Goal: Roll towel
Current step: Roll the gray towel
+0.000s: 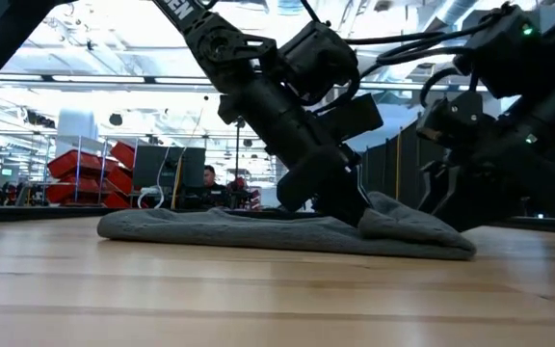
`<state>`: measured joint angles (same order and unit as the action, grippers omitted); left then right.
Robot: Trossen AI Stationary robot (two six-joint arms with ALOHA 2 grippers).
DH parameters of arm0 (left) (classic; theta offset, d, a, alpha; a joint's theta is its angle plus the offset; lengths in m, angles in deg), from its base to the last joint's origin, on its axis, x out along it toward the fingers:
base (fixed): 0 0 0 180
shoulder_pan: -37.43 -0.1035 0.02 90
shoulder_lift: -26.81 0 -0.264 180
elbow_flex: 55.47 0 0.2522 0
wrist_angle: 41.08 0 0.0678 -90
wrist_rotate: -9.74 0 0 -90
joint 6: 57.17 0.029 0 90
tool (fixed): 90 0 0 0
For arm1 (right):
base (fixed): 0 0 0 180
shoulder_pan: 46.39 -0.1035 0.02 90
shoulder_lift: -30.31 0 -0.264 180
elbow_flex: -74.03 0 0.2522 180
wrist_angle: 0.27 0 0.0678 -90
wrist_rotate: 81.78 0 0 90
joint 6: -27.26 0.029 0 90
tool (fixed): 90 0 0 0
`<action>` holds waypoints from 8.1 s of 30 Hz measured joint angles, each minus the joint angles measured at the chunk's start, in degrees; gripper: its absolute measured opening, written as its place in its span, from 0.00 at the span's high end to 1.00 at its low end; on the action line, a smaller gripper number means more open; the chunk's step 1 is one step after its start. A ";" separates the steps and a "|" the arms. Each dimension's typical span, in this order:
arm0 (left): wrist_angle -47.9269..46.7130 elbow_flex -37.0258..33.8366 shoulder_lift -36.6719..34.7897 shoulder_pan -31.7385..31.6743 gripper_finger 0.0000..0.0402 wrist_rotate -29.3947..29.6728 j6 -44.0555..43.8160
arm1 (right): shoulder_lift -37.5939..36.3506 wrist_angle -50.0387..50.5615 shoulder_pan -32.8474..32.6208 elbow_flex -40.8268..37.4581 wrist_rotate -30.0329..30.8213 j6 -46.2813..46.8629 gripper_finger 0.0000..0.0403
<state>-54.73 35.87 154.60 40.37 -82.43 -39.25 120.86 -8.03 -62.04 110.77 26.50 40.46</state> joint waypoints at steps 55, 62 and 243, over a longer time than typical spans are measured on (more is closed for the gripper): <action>1.69 -0.61 0.02 0.02 0.96 -0.25 -3.81 | -14.84 13.57 -2.52 2.14 3.69 -1.85 0.50; -0.25 -1.04 -4.00 0.03 0.96 -0.27 -3.53 | -16.69 23.37 -3.67 1.26 4.04 4.58 0.50; -4.12 -0.90 -5.27 6.73 0.96 5.98 -11.96 | -2.33 18.00 0.45 10.38 -3.34 -4.63 0.52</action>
<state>-58.85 34.98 149.33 47.10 -76.44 -51.21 118.53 9.97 -61.59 121.15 23.16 35.83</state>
